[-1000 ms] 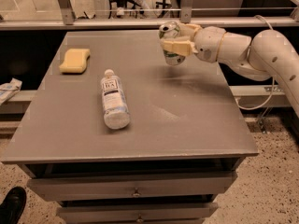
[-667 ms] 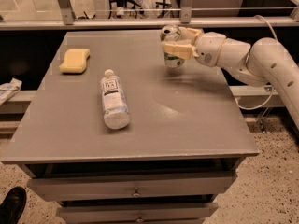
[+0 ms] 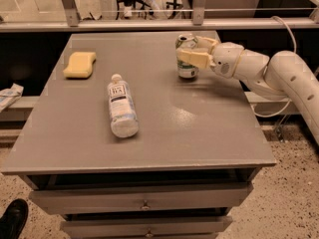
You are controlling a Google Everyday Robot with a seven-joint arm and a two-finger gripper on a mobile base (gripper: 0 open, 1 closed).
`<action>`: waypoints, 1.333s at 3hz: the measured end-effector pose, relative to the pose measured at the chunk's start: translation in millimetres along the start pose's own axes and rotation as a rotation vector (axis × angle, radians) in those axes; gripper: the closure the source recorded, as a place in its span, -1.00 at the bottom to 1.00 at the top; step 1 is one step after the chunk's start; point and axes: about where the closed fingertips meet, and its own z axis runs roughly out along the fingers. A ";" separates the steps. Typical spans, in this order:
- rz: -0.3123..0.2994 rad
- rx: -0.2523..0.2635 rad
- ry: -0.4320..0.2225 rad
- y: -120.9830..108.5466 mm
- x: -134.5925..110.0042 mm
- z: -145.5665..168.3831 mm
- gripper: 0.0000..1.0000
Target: Place 7up can upright
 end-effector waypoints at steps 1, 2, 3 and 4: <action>0.038 0.009 0.022 -1.2 8.5 -3.2 0.05; 0.067 0.023 0.048 0.4 15.8 -8.8 -0.41; 0.083 0.037 0.070 1.9 20.4 -16.8 -0.87; 0.068 0.030 0.121 3.0 20.0 -22.8 -1.00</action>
Offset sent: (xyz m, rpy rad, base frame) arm -0.0106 -0.0180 -0.0282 -0.0108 0.1376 -0.0464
